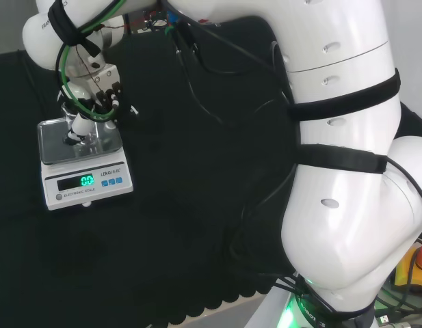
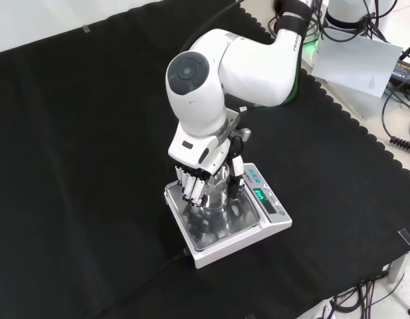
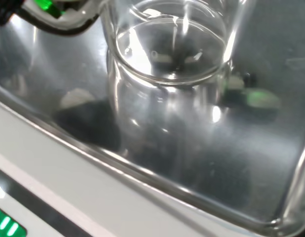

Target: Put the beaker on the electronic balance.

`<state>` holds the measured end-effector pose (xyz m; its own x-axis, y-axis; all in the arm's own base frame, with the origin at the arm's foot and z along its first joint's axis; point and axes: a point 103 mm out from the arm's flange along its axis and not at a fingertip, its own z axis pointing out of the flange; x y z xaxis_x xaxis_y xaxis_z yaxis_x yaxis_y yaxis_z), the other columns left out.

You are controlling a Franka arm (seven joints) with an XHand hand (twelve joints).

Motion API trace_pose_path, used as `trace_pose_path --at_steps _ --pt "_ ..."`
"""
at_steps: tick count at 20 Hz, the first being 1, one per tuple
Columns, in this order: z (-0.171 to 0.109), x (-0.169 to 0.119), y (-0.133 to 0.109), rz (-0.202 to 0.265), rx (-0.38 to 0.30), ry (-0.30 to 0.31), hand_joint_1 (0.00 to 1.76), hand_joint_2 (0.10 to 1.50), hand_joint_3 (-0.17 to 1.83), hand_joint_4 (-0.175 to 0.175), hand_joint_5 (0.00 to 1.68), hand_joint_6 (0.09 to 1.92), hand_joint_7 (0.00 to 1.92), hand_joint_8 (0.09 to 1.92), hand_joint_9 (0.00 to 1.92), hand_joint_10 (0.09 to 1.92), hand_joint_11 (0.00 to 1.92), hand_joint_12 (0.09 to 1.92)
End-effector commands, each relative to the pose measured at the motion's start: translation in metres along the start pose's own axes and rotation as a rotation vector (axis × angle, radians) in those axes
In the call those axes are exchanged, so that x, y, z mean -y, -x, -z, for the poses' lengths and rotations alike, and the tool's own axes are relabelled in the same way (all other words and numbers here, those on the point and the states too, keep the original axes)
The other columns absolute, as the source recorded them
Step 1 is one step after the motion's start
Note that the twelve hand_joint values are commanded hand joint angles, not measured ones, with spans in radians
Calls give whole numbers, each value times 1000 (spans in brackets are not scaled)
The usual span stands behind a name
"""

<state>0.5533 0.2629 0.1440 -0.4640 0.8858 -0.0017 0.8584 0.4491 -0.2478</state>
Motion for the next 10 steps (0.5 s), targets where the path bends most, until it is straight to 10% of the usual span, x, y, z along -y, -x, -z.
trace_pose_path --at_steps 1,4,10 --pt "-4 2 5 19 -31 -43 1142 794 697 -130 761 1335 807 1482 1157 1056 1355 787" --pt "-2 3 6 30 -41 -64 1057 606 856 -75 460 1234 681 1272 1121 793 1211 848" --pt "6 4 5 37 -47 -56 780 550 614 14 206 354 250 843 618 695 494 1318"
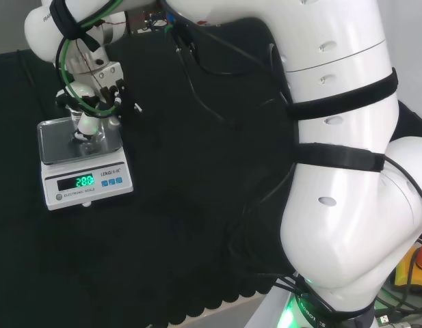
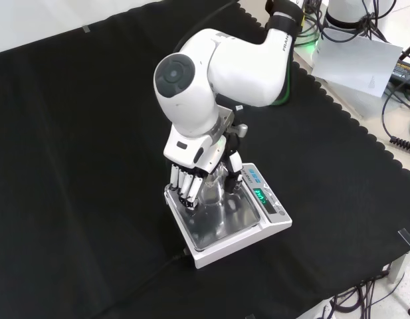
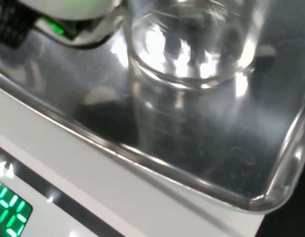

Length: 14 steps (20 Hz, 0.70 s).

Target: Put the beaker on the electronic balance.

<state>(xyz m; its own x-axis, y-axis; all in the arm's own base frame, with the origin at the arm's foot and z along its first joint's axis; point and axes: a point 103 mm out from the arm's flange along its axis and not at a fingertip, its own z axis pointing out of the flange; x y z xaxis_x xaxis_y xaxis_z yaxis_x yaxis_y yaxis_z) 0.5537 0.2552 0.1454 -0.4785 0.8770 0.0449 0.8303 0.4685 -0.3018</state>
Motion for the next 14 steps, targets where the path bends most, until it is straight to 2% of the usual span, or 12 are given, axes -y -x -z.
trace_pose_path --at_steps 1,3,7,14 --pt "7 1 -2 11 -12 8 743 559 559 18 174 249 187 808 553 714 435 1352" --pt "13 4 1 15 -28 21 681 571 469 28 111 106 79 754 428 756 320 1412" --pt "29 11 4 8 -46 48 603 604 329 39 24 87 4 593 248 844 162 1484" --pt "59 26 11 -5 -30 80 574 618 271 44 0 87 0 501 184 871 101 1504"
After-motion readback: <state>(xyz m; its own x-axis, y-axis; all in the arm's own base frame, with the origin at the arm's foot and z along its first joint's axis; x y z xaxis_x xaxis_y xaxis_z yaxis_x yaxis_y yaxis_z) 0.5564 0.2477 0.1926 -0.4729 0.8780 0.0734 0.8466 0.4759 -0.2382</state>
